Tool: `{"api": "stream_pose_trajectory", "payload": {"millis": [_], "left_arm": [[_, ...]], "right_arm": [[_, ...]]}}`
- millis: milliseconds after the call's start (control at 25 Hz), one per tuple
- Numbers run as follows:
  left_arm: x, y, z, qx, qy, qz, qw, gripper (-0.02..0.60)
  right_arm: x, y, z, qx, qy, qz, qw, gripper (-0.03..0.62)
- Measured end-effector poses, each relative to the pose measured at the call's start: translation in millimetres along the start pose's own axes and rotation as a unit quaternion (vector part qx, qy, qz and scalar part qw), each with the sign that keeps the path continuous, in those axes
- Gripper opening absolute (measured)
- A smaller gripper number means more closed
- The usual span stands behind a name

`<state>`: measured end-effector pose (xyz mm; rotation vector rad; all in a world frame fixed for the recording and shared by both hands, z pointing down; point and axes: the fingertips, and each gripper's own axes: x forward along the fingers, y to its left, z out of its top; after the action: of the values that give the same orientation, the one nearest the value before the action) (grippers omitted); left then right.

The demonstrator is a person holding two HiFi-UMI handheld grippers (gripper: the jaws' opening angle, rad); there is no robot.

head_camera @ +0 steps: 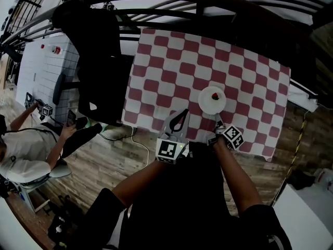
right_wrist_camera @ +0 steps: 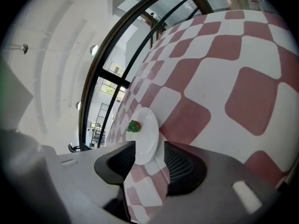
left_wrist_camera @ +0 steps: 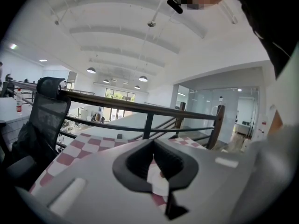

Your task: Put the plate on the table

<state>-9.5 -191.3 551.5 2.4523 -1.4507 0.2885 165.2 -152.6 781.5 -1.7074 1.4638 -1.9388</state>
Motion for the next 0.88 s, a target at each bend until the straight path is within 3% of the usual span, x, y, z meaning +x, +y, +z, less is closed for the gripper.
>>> {"api": "stream_pose_trajectory", "payload": {"millis": [240,440,680,880], "left_arm": [[-9,-4,0,-0.004,0.002,-0.013,0.9999,0.009],[-18,-21,12,0.008,-0.021,-0.042,0.9989,0.009],[-35,-26,25,-0.014,-0.04,-0.044,0.9981,0.009],[-49,-33,40,-0.007,-0.059,-0.057,0.9966,0.009]], "right_arm": [[-33,39,-2,-0.01,-0.024,0.044,0.999,0.168],[-65,80,-8,-0.005,-0.037,0.1,0.994,0.121],[-104,114,-20,-0.064,-0.071,0.121,0.988,0.0],[-131,145,-33,-0.134,-0.088,0.14,0.977,-0.002]]}}
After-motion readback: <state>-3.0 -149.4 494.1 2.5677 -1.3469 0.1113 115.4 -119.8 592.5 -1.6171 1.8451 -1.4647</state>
